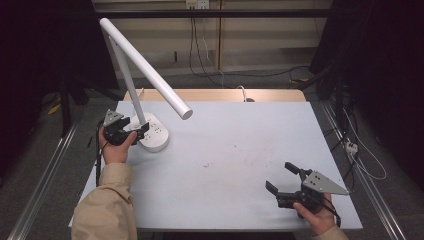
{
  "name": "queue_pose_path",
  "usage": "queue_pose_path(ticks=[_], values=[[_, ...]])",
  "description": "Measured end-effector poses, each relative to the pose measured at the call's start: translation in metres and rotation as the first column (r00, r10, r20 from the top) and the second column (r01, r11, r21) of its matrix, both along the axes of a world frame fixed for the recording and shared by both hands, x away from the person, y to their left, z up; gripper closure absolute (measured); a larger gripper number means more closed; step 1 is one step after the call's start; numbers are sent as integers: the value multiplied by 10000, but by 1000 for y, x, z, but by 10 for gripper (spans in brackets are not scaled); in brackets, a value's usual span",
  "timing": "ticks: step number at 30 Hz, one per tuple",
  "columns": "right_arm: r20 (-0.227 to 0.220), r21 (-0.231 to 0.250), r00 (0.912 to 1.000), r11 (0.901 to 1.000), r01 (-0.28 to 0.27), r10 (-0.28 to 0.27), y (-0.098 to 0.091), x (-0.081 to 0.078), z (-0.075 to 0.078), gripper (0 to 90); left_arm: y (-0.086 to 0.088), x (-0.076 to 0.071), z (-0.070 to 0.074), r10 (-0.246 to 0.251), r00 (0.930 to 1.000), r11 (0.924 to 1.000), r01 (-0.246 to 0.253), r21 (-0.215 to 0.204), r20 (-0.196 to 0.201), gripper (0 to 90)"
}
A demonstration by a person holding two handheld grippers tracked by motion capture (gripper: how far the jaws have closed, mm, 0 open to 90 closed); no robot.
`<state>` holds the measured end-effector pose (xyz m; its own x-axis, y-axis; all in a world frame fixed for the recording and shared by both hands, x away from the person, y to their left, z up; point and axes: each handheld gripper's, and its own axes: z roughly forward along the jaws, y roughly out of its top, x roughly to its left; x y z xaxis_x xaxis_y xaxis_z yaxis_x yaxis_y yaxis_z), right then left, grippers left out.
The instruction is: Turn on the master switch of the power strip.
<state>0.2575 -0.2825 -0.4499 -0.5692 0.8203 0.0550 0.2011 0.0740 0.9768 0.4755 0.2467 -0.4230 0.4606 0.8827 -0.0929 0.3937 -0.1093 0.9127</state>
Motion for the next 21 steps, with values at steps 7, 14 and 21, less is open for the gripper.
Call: queue_pose_path(ticks=[7, 14, 21], values=[[-48, -37, 10000, 10000, -22, 22, 1, 0, 0, 60, 1, 4, 2, -4, 10000, 10000, 4, 36, -75, 248], [-51, -65, 10000, 10000, 21, -21, 1, -1, -1, 60, 4, 7, 1, 248, 9997, 9997, -247, 17, -65, 345], [-52, -64, 10000, 10000, 30, -31, 1, -1, -1, 60, 8, 9, -1, 618, 9975, 9981, -616, 73, -331, 456]])
